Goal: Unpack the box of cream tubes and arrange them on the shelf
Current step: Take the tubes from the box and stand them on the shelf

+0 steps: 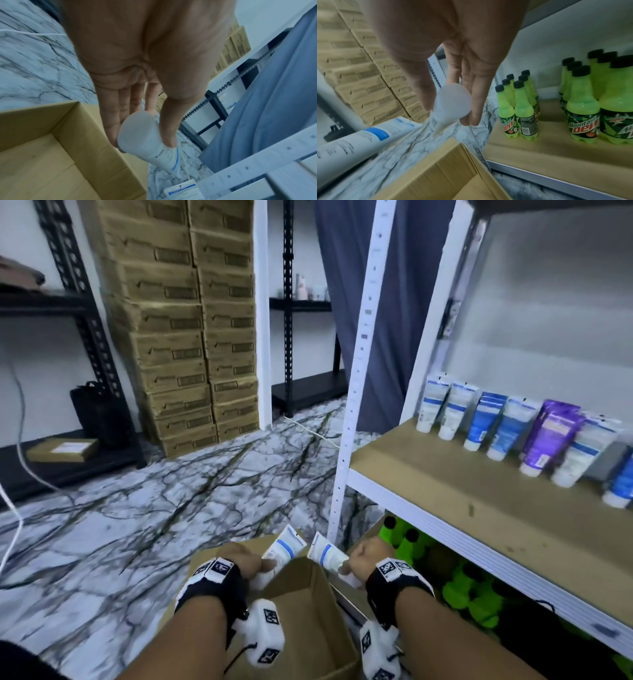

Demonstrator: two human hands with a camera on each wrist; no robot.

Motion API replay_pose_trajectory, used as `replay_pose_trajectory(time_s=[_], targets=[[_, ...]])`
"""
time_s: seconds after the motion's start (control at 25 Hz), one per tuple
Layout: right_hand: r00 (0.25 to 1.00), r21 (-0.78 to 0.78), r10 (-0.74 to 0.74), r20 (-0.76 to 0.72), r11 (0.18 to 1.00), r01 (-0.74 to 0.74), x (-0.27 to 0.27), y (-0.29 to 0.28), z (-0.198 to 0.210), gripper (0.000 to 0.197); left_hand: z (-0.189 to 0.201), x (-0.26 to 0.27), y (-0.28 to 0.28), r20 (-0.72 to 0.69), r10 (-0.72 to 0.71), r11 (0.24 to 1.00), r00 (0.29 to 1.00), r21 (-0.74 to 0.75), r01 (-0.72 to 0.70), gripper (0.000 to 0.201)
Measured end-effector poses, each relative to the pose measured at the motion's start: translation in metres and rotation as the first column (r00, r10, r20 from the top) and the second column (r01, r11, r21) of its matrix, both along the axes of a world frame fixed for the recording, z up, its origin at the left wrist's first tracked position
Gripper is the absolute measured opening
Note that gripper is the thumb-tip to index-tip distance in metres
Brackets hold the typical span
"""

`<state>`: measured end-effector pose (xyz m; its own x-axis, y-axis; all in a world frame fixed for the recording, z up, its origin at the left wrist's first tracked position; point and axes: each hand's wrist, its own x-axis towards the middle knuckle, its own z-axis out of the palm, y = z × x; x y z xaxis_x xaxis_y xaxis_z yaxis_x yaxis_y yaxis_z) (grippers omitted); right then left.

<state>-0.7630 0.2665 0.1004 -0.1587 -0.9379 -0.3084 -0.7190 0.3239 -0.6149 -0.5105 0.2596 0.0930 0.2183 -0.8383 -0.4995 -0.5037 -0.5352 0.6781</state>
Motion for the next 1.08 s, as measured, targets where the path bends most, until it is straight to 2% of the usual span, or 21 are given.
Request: replay_pose_trajectory(time_s=[0.16,0.24,0.28,0.36,0.48,0.64,0.76,1.08], targets=[[0.979,-0.144,-0.089,0.185,0.983,0.117,-0.017,0.019,0.025,0.020,0.023,-0.023,0.007,-0.135,-0.028,0.992,0.990,-0.125,0.011,0.027],[0.974,-0.202,-0.063,0.219,0.973,0.108,-0.026,0.032,0.042,0.007,0.039,-0.038,0.015,-0.169,-0.080,0.981,0.982,-0.188,0.047,0.016],[0.968,-0.230,-0.044,0.248,0.968,0.103,-0.031,0.035,0.047,0.016,0.048,-0.046,0.018,-0.206,-0.089,0.974,0.975,-0.224,0.042,0.011],[0.950,-0.300,-0.037,0.311,0.944,0.135,-0.041,0.041,0.059,0.027,0.063,-0.063,0.021,-0.283,-0.101,0.957,0.954,-0.291,0.015,0.010],[0.921,-0.378,-0.066,0.384,0.899,0.222,-0.055,0.049,0.082,0.015,0.085,-0.086,0.023,-0.374,-0.173,0.916,0.911,-0.401,0.009,0.012],[0.882,-0.441,-0.085,0.464,0.841,0.313,-0.080,0.060,0.114,0.025,0.119,-0.124,0.025,-0.365,-0.287,0.820,0.886,-0.572,0.030,0.011],[0.875,-0.473,-0.102,0.474,0.808,0.350,-0.105,0.067,0.127,0.028,0.136,-0.156,0.023,-0.360,-0.387,0.760,0.849,-0.646,0.072,0.013],[0.843,-0.448,-0.188,0.504,0.778,0.441,-0.166,0.094,0.140,0.038,0.150,-0.231,0.018,-0.282,-0.582,0.673,0.763,-0.693,0.257,0.018]])
